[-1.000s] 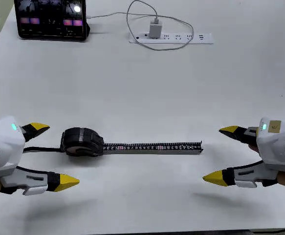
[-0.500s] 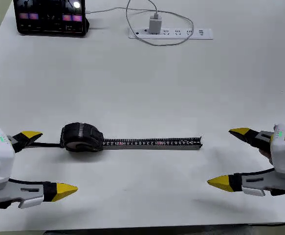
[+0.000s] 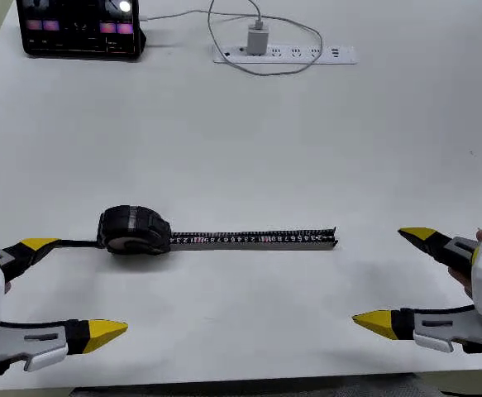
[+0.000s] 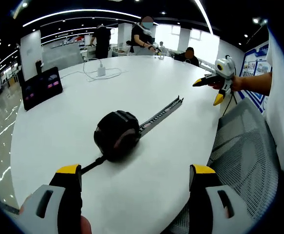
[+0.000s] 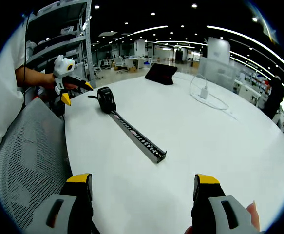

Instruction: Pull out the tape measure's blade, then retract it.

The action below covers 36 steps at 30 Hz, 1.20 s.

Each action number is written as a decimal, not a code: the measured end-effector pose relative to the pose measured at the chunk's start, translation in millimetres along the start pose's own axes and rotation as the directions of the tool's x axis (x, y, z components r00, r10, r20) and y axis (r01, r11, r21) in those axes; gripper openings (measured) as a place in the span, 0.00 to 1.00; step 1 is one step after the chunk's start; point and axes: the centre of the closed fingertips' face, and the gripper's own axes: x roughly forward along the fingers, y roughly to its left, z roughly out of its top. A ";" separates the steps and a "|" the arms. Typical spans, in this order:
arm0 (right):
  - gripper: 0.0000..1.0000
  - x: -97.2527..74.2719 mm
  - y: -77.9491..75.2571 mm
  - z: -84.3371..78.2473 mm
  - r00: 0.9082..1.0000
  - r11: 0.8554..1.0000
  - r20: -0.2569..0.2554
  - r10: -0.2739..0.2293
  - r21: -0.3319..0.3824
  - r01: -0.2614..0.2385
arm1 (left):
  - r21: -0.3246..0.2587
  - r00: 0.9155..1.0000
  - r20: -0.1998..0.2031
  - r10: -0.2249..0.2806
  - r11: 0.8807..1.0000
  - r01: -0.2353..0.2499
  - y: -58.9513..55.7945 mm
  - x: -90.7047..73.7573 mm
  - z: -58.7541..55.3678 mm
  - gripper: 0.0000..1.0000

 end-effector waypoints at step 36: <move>0.89 3.4 16.7 -4.7 1.000 0.999 0.014 -0.015 0.036 0.015 | -0.030 0.997 0.029 0.072 0.997 -0.072 -1.3 -12.1 -9.8 0.89</move>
